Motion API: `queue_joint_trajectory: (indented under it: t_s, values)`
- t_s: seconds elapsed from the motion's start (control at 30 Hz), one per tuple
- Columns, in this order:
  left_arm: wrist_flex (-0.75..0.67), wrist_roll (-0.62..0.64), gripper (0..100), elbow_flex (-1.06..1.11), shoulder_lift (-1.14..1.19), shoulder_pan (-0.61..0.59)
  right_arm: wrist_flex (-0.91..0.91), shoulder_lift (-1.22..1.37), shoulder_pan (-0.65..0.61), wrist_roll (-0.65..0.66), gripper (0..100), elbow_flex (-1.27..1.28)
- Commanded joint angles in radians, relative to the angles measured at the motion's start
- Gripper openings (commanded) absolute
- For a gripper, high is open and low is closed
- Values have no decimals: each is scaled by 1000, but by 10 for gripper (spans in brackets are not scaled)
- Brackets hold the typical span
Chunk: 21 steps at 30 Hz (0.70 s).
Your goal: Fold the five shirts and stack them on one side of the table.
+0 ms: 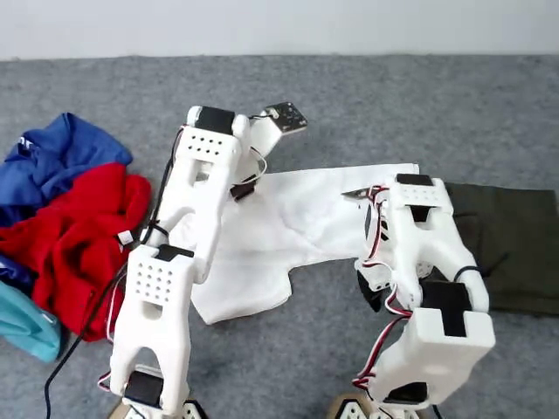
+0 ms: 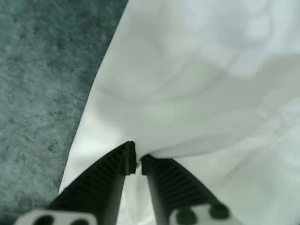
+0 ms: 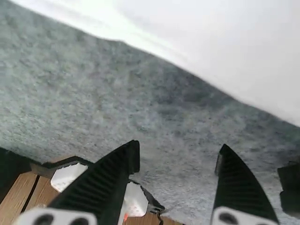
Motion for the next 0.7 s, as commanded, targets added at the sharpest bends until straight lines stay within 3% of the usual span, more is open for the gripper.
queue_joint_trajectory:
  t_s: [0.0, 0.33, 0.43, 0.67]
  values:
    - [25, 20, 137, -36, -20, -8, -7, -56, -10, -12, 266, 2]
    - [25, 51, 151, -36, -21, -11, -8, -56, -7, -12, 266, 2]
    - [26, 153, 151, -22, -63, -29, -10, -56, -1, -12, 266, 2]
    - [25, 157, 152, 323, -285, -43, -110, -56, -7, -26, 266, -61]
